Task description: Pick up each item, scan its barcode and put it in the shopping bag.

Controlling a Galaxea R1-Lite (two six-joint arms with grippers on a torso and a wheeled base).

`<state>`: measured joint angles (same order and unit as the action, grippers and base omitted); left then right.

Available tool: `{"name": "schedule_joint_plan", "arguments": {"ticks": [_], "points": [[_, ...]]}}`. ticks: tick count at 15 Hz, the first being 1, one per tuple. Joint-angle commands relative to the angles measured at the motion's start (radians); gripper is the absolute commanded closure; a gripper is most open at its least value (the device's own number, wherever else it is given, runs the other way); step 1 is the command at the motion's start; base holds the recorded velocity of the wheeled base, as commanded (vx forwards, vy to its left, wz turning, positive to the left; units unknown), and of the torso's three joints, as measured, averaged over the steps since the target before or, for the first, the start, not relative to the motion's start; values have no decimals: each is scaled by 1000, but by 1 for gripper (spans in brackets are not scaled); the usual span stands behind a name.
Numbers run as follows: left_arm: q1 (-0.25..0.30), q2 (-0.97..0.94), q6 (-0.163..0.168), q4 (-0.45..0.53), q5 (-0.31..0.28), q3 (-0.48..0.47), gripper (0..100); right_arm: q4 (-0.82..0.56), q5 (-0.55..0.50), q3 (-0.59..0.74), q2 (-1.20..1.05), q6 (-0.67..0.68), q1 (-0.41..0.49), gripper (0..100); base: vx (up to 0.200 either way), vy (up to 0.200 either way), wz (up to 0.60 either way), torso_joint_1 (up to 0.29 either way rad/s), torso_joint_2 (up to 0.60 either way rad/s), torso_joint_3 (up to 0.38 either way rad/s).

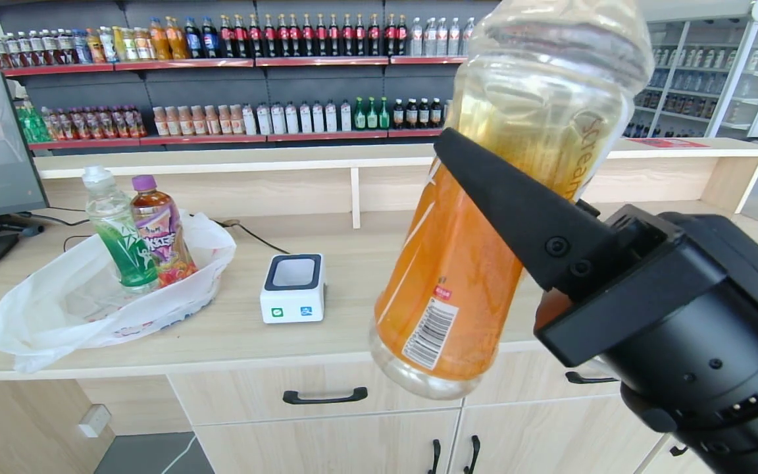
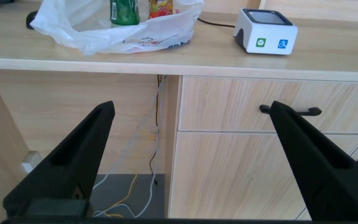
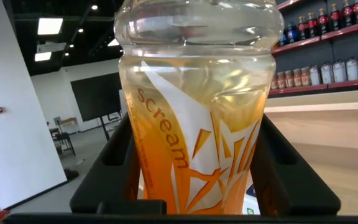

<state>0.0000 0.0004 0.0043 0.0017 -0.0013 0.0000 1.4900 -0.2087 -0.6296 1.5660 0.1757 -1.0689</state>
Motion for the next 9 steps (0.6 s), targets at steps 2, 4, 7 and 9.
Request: {"name": "schedule_joint_plan", "arguments": {"ticks": [2, 4, 7, 9], "points": [[0, 0, 0, 0, 0, 0, 0, 6, 0, 77, 5, -24, 46, 100, 0, 0, 0, 0, 0, 0], [0, 0, 0, 0, 0, 0, 0, 19, -1, 131, 25, -25, 107, 100, 0, 0, 0, 0, 0, 0], [0, 0, 0, 0, 0, 0, 0, 32, 26, 186, 69, -85, 254, 100, 0, 0, 0, 0, 0, 0], [0, 0, 0, 0, 0, 0, 0, 39, 166, 192, 82, -101, 259, 100, 0, 0, 0, 0, 0, 0]]}}
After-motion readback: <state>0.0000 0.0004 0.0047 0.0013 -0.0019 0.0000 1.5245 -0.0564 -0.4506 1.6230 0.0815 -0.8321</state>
